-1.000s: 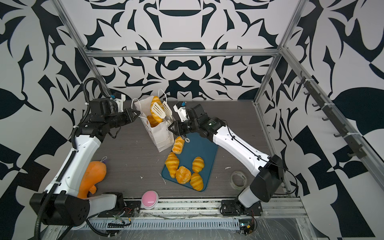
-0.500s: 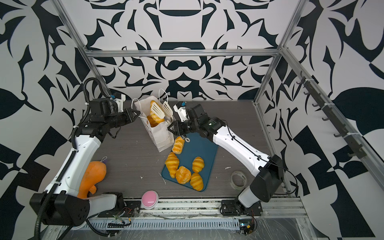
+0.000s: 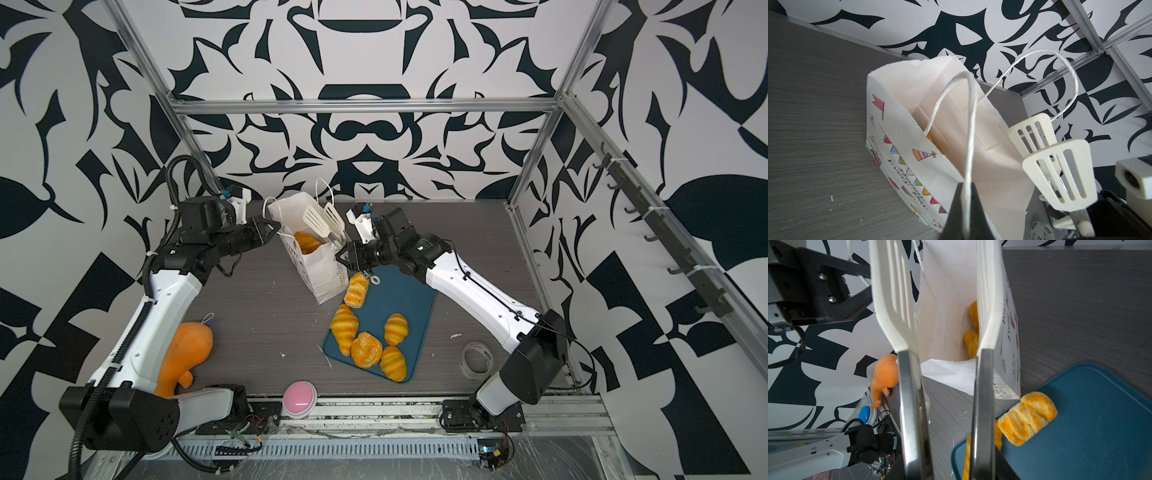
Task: Place the fake bread into the paper bag
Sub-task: 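Withdraw the empty tongs from the bag toward the tray, then lower the tongs onto the tray toward a pale puffy roll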
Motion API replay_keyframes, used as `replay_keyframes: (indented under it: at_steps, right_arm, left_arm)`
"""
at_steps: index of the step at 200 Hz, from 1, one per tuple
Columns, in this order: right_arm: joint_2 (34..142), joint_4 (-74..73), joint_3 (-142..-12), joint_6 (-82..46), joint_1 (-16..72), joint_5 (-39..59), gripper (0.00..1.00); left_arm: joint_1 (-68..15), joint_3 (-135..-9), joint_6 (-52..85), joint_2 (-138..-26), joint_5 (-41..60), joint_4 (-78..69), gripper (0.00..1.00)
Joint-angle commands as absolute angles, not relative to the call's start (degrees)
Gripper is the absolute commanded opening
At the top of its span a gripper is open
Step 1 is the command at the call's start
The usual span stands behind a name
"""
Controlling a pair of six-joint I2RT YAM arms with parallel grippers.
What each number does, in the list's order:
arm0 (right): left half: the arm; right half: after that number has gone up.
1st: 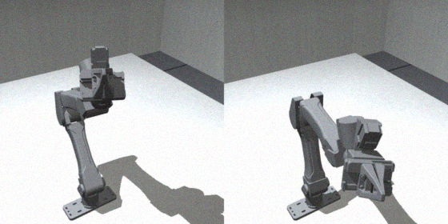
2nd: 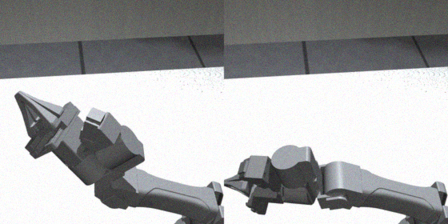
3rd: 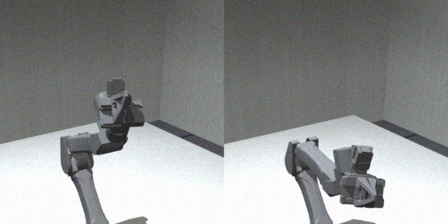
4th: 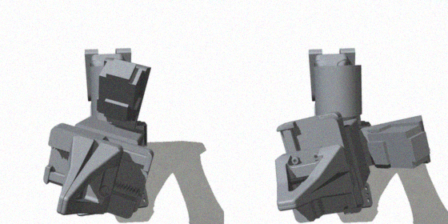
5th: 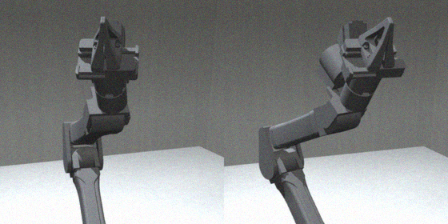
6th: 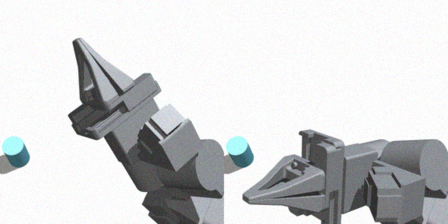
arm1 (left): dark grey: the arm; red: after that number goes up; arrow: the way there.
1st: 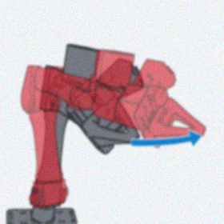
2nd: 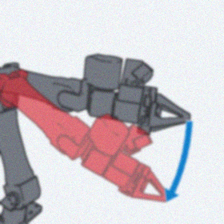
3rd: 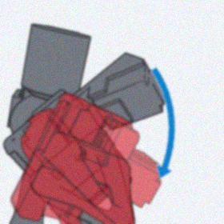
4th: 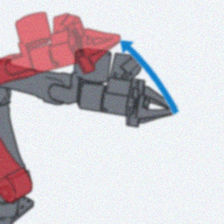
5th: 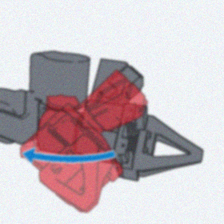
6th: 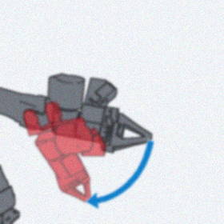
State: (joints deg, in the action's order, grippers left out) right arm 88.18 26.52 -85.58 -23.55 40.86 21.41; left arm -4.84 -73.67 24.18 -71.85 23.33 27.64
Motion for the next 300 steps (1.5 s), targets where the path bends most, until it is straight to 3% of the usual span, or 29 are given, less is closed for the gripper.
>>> replay_keyframes:
  at_steps: [1,72,140,225,300]
  right_arm:
    - [84.72,25.50,-89.76,-21.80,41.09,22.06,0.45]
    - [79.72,26.60,-90.14,-21.69,41.14,22.35,0.43]
    - [75.83,30.99,-89.35,-21.28,39.89,14.71,0.42]
    - [74.76,32.24,-82.26,-29.81,32.08,14.20,0.43]
    - [74.70,31.67,-71.22,-35.30,30.92,15.29,0.43]
  left_arm:
    - [-4.66,-72.95,24.37,-71.80,23.65,27.55,0.00]
    - [-4.65,-72.98,24.39,-71.81,23.56,27.65,0.00]
    - [-4.66,-72.95,24.35,-71.50,23.64,27.52,0.00]
    - [-4.66,-72.86,24.43,-71.46,23.64,27.55,0.00]
    - [-4.66,-72.95,24.60,-71.78,23.91,27.42,0.00]
